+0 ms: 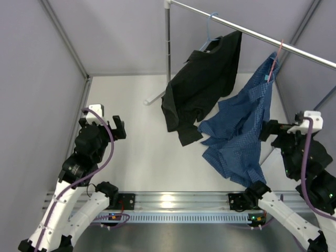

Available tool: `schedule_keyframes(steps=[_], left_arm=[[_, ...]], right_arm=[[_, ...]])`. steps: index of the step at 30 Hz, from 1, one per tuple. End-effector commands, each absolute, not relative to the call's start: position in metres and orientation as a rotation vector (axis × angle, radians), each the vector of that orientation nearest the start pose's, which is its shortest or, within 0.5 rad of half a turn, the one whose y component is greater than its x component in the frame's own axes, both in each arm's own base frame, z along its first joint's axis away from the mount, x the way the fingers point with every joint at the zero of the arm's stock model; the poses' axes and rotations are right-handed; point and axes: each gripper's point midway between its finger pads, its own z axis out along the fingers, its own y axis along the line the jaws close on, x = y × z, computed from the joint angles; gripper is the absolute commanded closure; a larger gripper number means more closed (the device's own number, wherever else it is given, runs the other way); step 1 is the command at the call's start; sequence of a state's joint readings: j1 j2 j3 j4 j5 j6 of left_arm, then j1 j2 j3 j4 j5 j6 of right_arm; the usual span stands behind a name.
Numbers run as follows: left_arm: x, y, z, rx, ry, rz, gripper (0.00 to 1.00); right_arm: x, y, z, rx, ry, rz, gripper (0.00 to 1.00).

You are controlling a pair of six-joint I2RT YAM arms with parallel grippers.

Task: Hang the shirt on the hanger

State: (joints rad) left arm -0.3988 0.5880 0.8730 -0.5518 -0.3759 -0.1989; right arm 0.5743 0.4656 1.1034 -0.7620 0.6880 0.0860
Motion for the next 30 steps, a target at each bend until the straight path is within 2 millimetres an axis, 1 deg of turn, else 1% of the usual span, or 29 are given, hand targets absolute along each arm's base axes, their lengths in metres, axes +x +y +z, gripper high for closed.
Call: schedule_keyframes(steps=[1, 2, 4, 5, 6, 7, 8, 10, 11, 12, 14, 16, 18, 19, 21, 26, 30], left_arm=[[0.229, -0.033, 0.276, -0.126, 1.831, -0.082, 0.02], [0.228, -0.033, 0.270, -0.127, 1.837, -0.086, 0.02], [0.222, -0.031, 0.268, -0.143, 1.819, -0.103, 0.02], [0.222, -0.031, 0.267, -0.145, 1.811, -0.102, 0.02], [0.223, -0.030, 0.261, -0.137, 1.817, -0.092, 0.02], [0.224, -0.030, 0.262, -0.135, 1.815, -0.084, 0.02], [0.224, -0.028, 0.262, -0.143, 1.815, -0.073, 0.02], [0.225, -0.028, 0.260, -0.147, 1.821, -0.073, 0.02], [0.224, -0.028, 0.258, -0.147, 1.823, -0.075, 0.02], [0.223, -0.028, 0.258, -0.149, 1.822, -0.077, 0.02], [0.220, -0.025, 0.261, -0.160, 1.800, -0.082, 0.02], [0.218, -0.022, 0.260, -0.170, 1.791, -0.072, 0.02], [0.216, -0.021, 0.261, -0.170, 1.779, -0.072, 0.02], [0.215, -0.020, 0.262, -0.170, 1.775, -0.072, 0.02], [0.214, -0.020, 0.263, -0.168, 1.770, -0.074, 0.02], [0.215, -0.021, 0.262, -0.166, 1.776, -0.075, 0.02], [0.215, -0.021, 0.261, -0.164, 1.776, -0.078, 0.02]], right_arm=[[0.168, -0.026, 0.356, 0.081, 1.616, -0.125, 0.01], [0.164, -0.031, 0.354, 0.099, 1.623, -0.132, 0.01], [0.154, -0.032, 0.350, 0.095, 1.627, -0.093, 0.00], [0.152, -0.028, 0.351, 0.077, 1.619, -0.061, 0.01], [0.150, -0.017, 0.353, 0.032, 1.610, 0.008, 0.01], [0.146, -0.015, 0.360, 0.024, 1.590, 0.042, 0.00], [0.145, -0.014, 0.362, 0.017, 1.589, 0.052, 0.01], [0.145, -0.031, 0.361, 0.071, 1.610, -0.044, 0.01], [0.144, -0.042, 0.352, 0.096, 1.647, -0.118, 0.00], [0.142, -0.054, 0.347, 0.134, 1.665, -0.200, 0.01], [0.143, -0.051, 0.334, 0.098, 1.708, -0.207, 0.00], [0.140, -0.051, 0.327, 0.082, 1.706, -0.197, 0.00], [0.131, -0.059, 0.330, 0.124, 1.668, -0.188, 0.01], [0.129, -0.061, 0.332, 0.130, 1.656, -0.174, 0.01], [0.126, -0.056, 0.333, 0.099, 1.647, -0.135, 0.00], [0.131, -0.052, 0.325, 0.053, 1.670, -0.163, 0.00], [0.134, -0.051, 0.322, 0.061, 1.664, -0.166, 0.01]])
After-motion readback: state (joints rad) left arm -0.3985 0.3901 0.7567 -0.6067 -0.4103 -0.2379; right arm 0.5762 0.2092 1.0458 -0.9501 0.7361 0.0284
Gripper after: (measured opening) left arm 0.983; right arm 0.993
